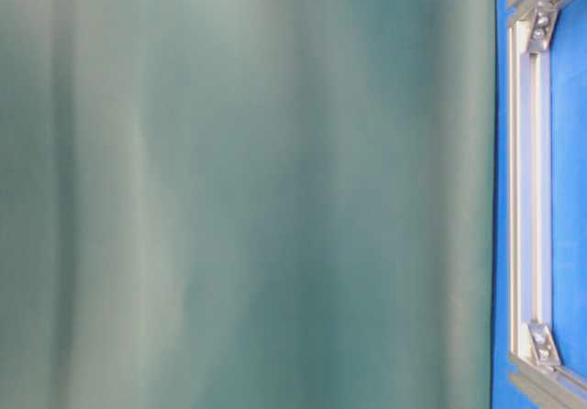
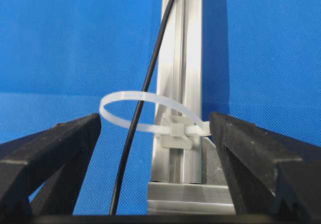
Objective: Insert the wire through the string loop located on the right side.
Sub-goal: 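Release the cable from the left gripper and withdraw both grippers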
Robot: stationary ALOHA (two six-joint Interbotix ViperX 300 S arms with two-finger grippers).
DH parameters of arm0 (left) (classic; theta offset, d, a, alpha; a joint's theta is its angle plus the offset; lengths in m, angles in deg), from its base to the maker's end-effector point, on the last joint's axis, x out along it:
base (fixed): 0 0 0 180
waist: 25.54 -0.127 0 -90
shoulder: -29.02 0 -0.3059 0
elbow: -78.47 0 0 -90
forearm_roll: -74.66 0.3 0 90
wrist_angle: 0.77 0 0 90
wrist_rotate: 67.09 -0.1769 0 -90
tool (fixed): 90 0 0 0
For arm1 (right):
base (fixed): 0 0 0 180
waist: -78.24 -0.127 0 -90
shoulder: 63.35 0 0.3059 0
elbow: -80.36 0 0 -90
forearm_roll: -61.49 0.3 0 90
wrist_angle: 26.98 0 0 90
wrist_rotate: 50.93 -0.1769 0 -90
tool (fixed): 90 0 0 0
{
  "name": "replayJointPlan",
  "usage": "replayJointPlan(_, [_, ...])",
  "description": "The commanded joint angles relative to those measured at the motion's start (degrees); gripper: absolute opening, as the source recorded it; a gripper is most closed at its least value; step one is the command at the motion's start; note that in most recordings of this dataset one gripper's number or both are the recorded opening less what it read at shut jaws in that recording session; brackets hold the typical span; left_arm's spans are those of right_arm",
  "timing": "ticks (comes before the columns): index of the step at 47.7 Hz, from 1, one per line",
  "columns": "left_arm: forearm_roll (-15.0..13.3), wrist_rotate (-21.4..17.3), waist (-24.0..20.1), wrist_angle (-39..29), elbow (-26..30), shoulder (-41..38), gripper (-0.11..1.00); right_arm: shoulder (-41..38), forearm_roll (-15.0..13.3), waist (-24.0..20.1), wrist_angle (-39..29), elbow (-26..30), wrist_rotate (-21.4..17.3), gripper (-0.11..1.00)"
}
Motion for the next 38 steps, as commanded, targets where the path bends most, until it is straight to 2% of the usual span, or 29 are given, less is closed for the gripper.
replayJointPlan(1, [0.2, -0.3, 0.3, 0.1, 0.5, 0.6, 0.08, 0.7, 0.1, 0.0, 0.4, 1.0, 0.0, 0.93])
replayJointPlan(15, [0.2, -1.1, 0.3, 0.0, 1.1, 0.4, 0.09, 0.7, 0.2, 0.0, 0.1, 1.0, 0.0, 0.93])
replayJointPlan(17, [0.2, -1.0, 0.3, 0.0, 1.2, 0.4, 0.12, 0.7, 0.1, 0.0, 0.0, 1.0, 0.0, 0.93])
replayJointPlan(20, [0.2, -0.9, 0.3, 0.0, 1.3, 0.4, 0.27, 0.7, 0.2, 0.0, 0.1, 1.0, 0.0, 0.93])
replayJointPlan(27, [0.2, -1.1, 0.3, -1.0, 1.5, 0.3, 0.71, 0.7, 0.2, 0.0, 0.1, 0.9, 0.0, 0.93])
replayJointPlan(30, [0.2, -1.1, 0.3, -1.4, 1.5, 0.3, 0.83, 0.7, 0.2, 0.0, 0.1, 0.9, 0.0, 0.93])
replayJointPlan(38, [0.2, -0.5, 0.3, -1.5, 1.8, 0.5, 0.71, 0.8, 0.2, 0.0, 0.0, 0.9, 0.2, 0.93])
